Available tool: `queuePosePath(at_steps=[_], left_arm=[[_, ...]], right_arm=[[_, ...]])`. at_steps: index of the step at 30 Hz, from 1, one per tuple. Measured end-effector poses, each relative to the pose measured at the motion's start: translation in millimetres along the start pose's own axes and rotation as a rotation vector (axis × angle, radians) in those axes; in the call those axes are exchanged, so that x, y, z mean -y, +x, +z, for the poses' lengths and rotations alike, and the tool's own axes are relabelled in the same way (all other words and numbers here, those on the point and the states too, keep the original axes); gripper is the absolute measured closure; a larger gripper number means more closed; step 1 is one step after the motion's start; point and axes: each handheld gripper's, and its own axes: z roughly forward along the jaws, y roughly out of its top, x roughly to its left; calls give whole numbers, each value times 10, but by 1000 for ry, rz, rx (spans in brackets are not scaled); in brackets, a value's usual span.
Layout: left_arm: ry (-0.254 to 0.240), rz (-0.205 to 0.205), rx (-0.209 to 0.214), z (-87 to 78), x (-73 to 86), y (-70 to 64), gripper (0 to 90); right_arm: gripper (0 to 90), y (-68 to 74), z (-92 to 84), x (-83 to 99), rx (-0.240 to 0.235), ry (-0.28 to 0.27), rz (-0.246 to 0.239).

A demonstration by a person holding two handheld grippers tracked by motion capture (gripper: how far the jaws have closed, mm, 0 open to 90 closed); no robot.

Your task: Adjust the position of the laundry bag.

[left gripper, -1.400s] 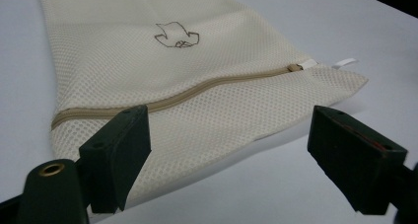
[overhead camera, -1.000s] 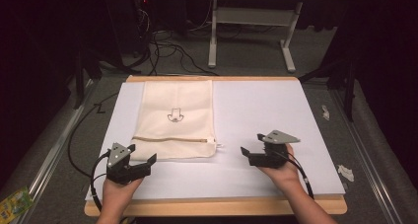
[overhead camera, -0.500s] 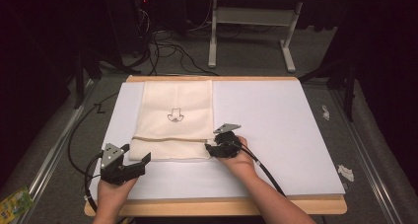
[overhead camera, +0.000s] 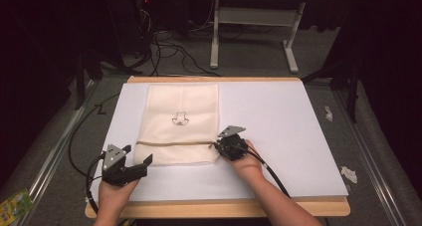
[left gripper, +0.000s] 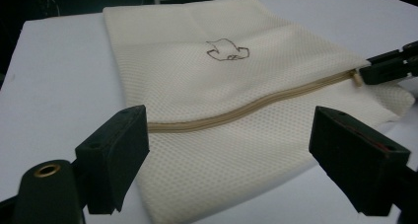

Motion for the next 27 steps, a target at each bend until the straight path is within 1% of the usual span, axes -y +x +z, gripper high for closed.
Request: queuePosePath(at_steps=[3, 4, 5, 6, 7, 8, 10, 11, 12, 13, 14, 15, 16, 19, 20, 21, 22, 23, 24, 26, 27], left_arm=[[11, 5, 3, 16, 8, -12, 159], [11, 5, 3, 16, 8, -12, 159], [12, 7, 4, 23, 9, -25, 159], [14, 10, 5, 25, 7, -29, 159], [14, 10, 5, 25, 7, -29, 160], [16, 13, 7, 28, 5, -33, 161], [19, 14, 7, 42, 4, -47, 161], [21, 16, 9, 46, 2, -53, 161], [18, 16, 10, 52, 1, -63, 161], [23, 18, 18, 63, -2, -84, 161], [23, 18, 18, 63, -2, -84, 161], [30, 23, 26, 83, -3, -110, 161], [30, 23, 26, 83, -3, -110, 161], [41, 30, 43, 126, -7, -183, 163], [41, 30, 43, 126, -7, -183, 164], [45, 34, 50, 141, -11, -225, 164], [45, 34, 50, 141, -11, -225, 165], [46, 38, 54, 148, -15, -250, 165], [47, 43, 60, 157, -22, -280, 168], [49, 45, 65, 166, -26, -297, 169], [50, 46, 66, 173, -27, -306, 169]], right_arm=[[830, -96, -160, 119, 5, -13, 10], [830, -96, -160, 119, 5, -13, 10], [830, -159, -278, 228, 8, -17, 14], [830, -186, -340, 286, 11, -15, 15], [830, -186, -340, 286, 11, -15, 15], [830, -238, -467, 408, 15, -16, 20], [829, -284, -607, 534, 20, -16, 16], [829, -284, -607, 534, 20, -16, 16], [829, -306, -683, 601, 22, -14, 10], [829, -343, -827, 741, 21, -11, 15], [829, -343, -827, 741, 21, -11, 15], [828, -365, -970, 860, 26, -9, 15], [827, -376, -1041, 911, 33, -13, 17], [825, -423, -1224, 1048, 42, -23, 46], [824, -431, -1271, 1089, 42, -24, 55], [824, -438, -1310, 1128, 45, -30, 59], [824, -438, -1310, 1128, 45, -30, 59], [822, -443, -1348, 1164, 46, -35, 62], [820, -456, -1407, 1222, 47, -44, 75], [819, -458, -1414, 1241, 45, -48, 84], [817, -460, -1406, 1253, 43, -41, 78]])
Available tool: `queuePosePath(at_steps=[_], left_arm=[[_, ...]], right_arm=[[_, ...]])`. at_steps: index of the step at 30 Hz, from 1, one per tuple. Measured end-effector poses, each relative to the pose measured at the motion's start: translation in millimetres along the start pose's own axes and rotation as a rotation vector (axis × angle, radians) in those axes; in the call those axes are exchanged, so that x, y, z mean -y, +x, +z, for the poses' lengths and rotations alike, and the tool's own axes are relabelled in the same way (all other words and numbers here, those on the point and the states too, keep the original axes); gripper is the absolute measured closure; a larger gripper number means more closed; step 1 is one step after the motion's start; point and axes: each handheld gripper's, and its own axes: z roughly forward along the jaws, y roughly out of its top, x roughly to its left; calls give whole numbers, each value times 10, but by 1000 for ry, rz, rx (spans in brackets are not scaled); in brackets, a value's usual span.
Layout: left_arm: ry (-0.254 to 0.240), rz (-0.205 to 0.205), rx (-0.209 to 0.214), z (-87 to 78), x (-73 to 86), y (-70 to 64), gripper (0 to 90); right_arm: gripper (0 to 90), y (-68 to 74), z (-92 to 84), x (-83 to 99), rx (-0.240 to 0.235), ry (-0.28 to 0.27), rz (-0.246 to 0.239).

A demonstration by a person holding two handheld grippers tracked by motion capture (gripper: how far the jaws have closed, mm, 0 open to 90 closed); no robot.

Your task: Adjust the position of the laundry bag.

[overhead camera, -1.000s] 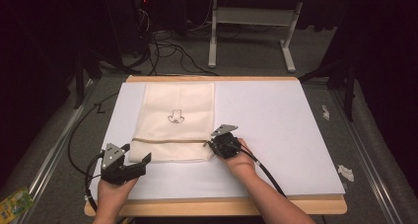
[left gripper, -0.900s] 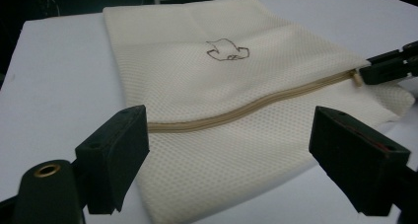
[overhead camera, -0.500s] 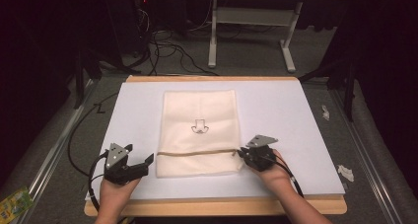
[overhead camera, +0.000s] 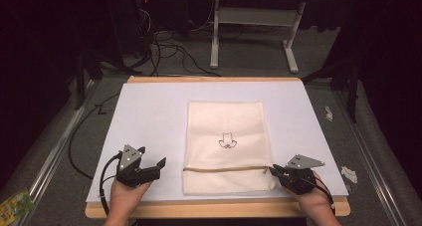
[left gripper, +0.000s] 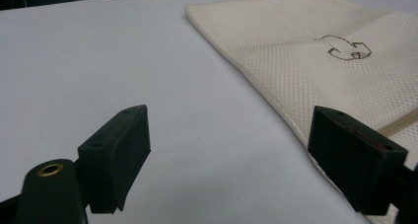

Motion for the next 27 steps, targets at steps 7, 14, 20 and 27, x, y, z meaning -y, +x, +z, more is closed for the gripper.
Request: queuePosePath(at_steps=[7, 14, 20, 27], left_arm=[[7, 6, 7, 20, 4, -30, 172], [-2, 2, 7, -9, 6, -8, 172], [0, 3, 11, -7, 2, -10, 172], [0, -10, 28, -5, -6, -23, 181]], right_arm=[[812, 2, 105, -8, 12, 19, -3], [771, -29, 141, 14, 12, 26, 14], [690, -71, 70, 53, -12, 0, 46], [602, -122, -19, 22, -3, -82, 96]])
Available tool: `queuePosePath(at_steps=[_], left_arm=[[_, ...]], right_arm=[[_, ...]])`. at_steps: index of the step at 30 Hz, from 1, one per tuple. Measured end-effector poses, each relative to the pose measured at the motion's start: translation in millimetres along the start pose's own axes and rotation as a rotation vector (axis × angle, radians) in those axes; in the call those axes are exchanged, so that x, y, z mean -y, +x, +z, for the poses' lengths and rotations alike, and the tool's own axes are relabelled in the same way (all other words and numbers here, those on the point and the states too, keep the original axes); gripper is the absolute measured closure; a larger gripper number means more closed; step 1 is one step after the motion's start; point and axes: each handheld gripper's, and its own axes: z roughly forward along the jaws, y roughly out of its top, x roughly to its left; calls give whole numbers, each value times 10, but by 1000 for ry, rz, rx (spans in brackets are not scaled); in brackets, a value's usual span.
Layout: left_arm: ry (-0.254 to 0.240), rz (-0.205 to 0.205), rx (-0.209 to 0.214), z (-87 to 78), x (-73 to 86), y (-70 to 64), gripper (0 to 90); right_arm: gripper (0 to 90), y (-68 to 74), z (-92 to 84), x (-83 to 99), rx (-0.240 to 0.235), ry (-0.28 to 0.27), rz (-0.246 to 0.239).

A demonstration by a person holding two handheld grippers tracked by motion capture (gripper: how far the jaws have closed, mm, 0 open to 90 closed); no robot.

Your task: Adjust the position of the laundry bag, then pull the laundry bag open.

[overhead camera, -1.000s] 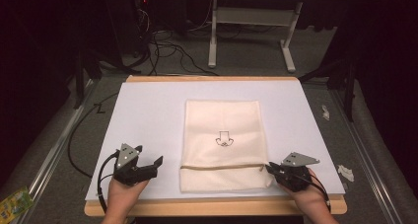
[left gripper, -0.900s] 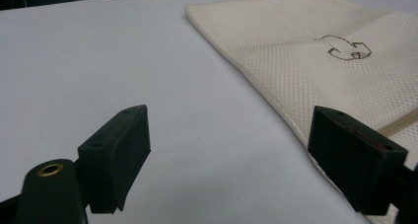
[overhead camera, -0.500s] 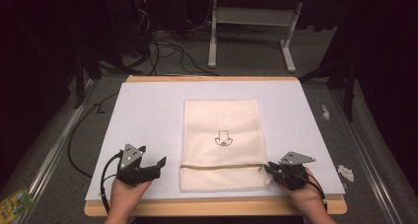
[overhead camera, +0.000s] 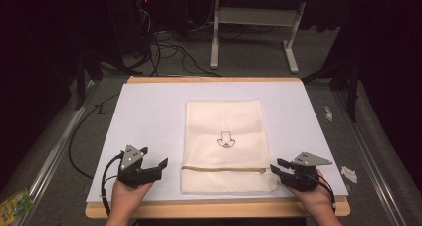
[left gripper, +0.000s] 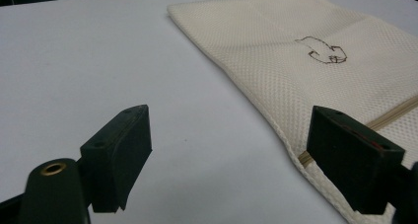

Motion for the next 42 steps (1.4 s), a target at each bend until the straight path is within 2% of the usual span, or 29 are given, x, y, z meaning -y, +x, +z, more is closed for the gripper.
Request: queuePosePath(at_steps=[4, 6, 7, 10, 11, 12, 13, 14, 15, 17, 18, 21, 26, 28, 30, 32, 34, 39, 40, 42], left_arm=[[-2, -5, 23, 19, -17, -40, 197], [-7, -7, 43, 39, -27, -72, 210], [-4, -8, 68, 76, -49, -115, 219], [0, 10, 86, 123, -81, -194, 221], [3, 36, 105, 176, -118, -292, 221], [3, 36, 105, 176, -118, -292, 226], [3, 49, 127, 234, -158, -379, 233], [3, 49, 127, 234, -158, -379, 233], [6, 53, 150, 271, -175, -422, 233], [15, 75, 162, 335, -205, -505, 233], [29, 95, 170, 393, -227, -582, 233], [55, 123, 189, 466, -263, -687, 233], [52, 108, 221, 540, -331, -812, 233], [47, 116, 241, 611, -393, -928, 234], [49, 125, 249, 637, -413, -972, 234], [50, 140, 280, 724, -456, -1096, 244], [54, 142, 289, 755, -466, -1133, 247], [67, 163, 337, 931, -494, -1381, 271], [67, 163, 337, 931, -494, -1381, 276], [82, 174, 362, 1009, -487, -1517, 281]], right_arm=[[604, -31, 27, 11, 9, 9, 12], [604, -51, 41, 24, 15, 11, 25], [603, -67, 40, 42, 16, 16, 32], [609, -61, 27, 67, 17, 20, 32], [609, -60, 22, 67, 12, 16, 26], [609, -60, 22, 67, 12, 16, 26], [600, -49, 7, 66, 13, 15, 31], [600, -49, 7, 66, 13, 15, 31], [594, -47, 5, 66, 14, 16, 32], [584, -53, 4, 69, 11, 13, 30], [577, -53, 3, 73, 9, 15, 47], [577, -64, 11, 85, 4, 25, 56], [590, -49, 23, 78, -9, 28, 57], [608, -45, 35, 79, -12, 29, 44], [615, -42, 39, 80, -11, 29, 45], [637, -43, 42, 80, -8, 33, 41], [645, -43, 41, 79, -6, 33, 41], [677, -48, 64, 84, -18, 54, 37], [681, -52, 76, 88, -22, 56, 40], [682, -67, 107, 97, -30, 64, 45]])
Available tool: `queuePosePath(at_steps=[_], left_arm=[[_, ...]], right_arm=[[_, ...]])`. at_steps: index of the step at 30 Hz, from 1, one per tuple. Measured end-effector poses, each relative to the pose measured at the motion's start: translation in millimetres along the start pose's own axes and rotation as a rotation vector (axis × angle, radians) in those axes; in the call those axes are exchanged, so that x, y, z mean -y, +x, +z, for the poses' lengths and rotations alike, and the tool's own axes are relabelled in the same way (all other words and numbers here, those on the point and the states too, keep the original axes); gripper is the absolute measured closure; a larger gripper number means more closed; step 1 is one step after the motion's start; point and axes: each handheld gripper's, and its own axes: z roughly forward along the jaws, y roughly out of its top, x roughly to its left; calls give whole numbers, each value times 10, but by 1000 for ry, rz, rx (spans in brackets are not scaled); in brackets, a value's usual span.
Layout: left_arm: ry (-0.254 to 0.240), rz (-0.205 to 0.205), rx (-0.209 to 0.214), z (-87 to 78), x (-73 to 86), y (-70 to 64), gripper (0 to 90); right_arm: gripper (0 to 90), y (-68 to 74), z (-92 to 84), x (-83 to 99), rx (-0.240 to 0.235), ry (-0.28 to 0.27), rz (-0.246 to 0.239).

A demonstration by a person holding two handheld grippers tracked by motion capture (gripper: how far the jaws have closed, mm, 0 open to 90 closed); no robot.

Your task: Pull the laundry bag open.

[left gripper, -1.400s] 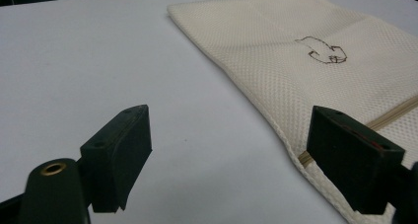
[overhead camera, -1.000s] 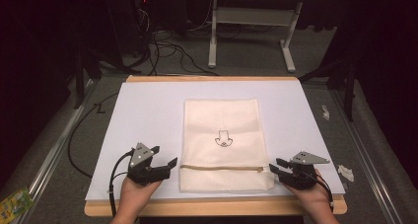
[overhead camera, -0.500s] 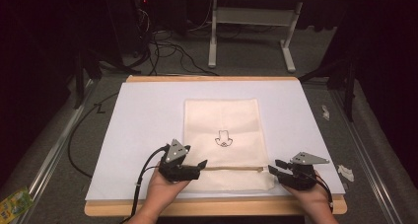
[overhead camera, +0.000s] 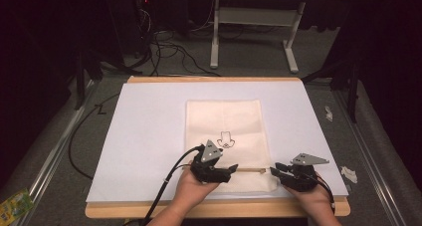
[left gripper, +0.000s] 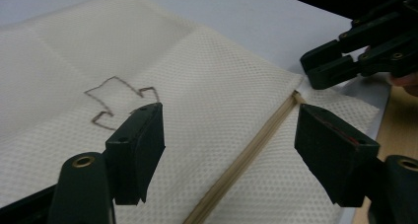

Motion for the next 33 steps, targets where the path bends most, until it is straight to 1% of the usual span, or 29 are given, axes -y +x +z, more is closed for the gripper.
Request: queuePosePath(at_steps=[1, 2, 4, 5, 6, 9, 10, 11, 12, 13, 16, 17, 18, 19, 20, 21, 23, 24, 26, 27, 30, 31, 33], left_arm=[[7, 1, 7, 39, -5, -34, 281], [7, 1, 7, 39, -5, -34, 281], [21, 11, 16, 116, -14, -102, 281], [36, 20, 27, 189, -25, -161, 284], [41, 25, 30, 223, -31, -188, 286], [52, 36, 46, 305, -48, -251, 295], [52, 36, 46, 305, -48, -251, 298], [52, 39, 52, 331, -54, -275, 298], [49, 36, 59, 355, -61, -298, 305], [49, 35, 64, 365, -65, -304, 307], [47, 32, 64, 386, -65, -314, 311], [57, 31, 65, 407, -58, -322, 326], [57, 31, 65, 407, -58, -322, 341], [64, 36, 79, 416, -50, -340, 376], [64, 36, 79, 416, -50, -340, 391], [66, 34, 83, 420, -46, -354, 391], [71, 41, 90, 424, -45, -378, 437], [70, 44, 89, 427, -47, -389, 477], [70, 41, 91, 436, -54, -400, 492], [70, 36, 85, 448, -57, -409, 492], [72, 40, 89, 471, -60, -434, 515], [72, 41, 92, 497, -65, -462, 528], [77, 43, 91, 512, -69, -476, 542]], right_arm=[[682, -9, 9, 3, -1, 5, 9], [682, -9, 9, 3, -1, 5, 9], [682, -26, 14, 5, -7, 9, 11], [682, -22, 19, 6, -9, 12, 6], [683, -12, 26, 8, -8, 13, 5], [694, 20, 60, 22, -14, 36, -19], [694, 20, 60, 22, -14, 36, -19], [702, 34, 68, 28, -8, 38, -20], [745, 27, 64, 18, -14, 49, -20], [764, 13, 64, 17, -21, 49, -18], [804, 1, 63, 16, -36, 48, -13], [830, 23, 57, 0, -32, 52, -36], [830, 23, 57, 0, -32, 52, -36], [838, 50, 46, -22, -24, 45, -60], [838, 50, 46, -22, -24, 45, -60], [839, 64, 35, -34, -18, 41, -74], [841, 81, 7, -60, -21, 28, -80], [842, 99, -15, -71, -19, 15, -86], [841, 106, -26, -72, -22, 10, -92], [841, 115, -38, -73, -27, 4, -95], [842, 136, -67, -86, -19, -4, -110], [842, 142, -69, -95, -19, -5, -119], [842, 142, -69, -97, -18, -5, -120]])
